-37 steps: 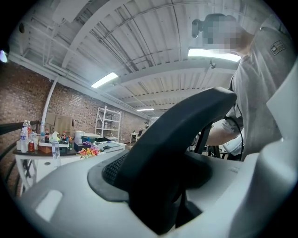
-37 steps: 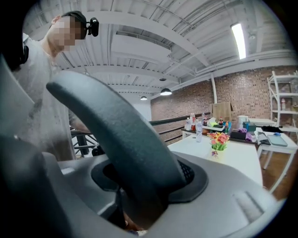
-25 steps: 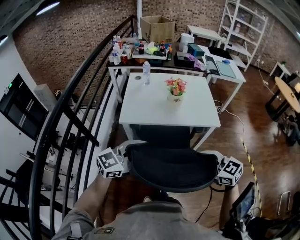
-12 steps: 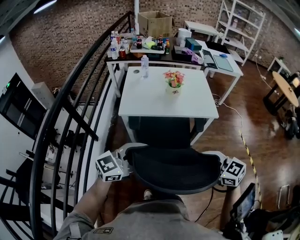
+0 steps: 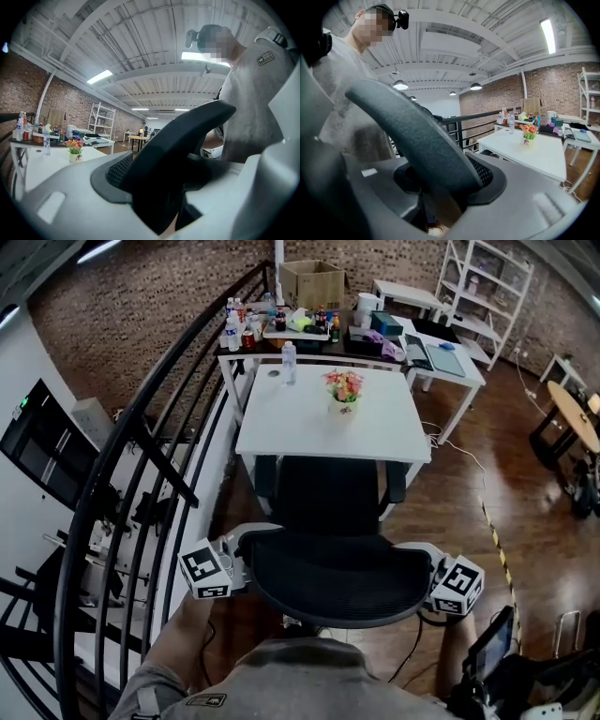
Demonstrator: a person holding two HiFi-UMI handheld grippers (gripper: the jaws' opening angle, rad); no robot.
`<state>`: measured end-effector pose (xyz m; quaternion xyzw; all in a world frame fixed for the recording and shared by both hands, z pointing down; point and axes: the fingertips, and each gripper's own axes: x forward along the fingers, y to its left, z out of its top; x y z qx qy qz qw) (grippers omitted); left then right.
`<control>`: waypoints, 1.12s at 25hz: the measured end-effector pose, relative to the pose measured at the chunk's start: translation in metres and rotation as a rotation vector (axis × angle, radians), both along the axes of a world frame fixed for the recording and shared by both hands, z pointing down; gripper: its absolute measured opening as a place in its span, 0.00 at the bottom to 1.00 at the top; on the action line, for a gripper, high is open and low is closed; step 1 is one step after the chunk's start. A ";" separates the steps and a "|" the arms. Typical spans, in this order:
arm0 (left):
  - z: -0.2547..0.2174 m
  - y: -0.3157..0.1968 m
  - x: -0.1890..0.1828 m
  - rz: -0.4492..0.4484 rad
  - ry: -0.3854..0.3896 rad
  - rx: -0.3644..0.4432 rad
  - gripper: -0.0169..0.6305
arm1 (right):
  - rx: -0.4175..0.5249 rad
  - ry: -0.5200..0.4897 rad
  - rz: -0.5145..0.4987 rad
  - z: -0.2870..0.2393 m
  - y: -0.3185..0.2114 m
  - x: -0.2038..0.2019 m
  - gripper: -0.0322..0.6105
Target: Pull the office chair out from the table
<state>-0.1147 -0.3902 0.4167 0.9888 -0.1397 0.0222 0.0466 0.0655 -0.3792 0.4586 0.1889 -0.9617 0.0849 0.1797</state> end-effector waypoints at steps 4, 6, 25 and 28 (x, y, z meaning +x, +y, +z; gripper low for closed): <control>-0.002 0.022 0.008 -0.026 -0.004 -0.003 0.42 | 0.015 -0.005 -0.019 0.000 0.020 0.008 0.37; -0.002 0.032 0.011 -0.036 -0.003 -0.004 0.42 | 0.019 -0.009 -0.029 0.000 0.031 0.010 0.37; 0.000 0.141 0.014 -0.016 0.007 0.013 0.41 | 0.032 -0.011 -0.014 -0.001 0.138 0.016 0.37; -0.001 0.166 0.012 -0.011 0.006 0.014 0.41 | 0.025 -0.011 -0.001 0.001 0.164 0.014 0.37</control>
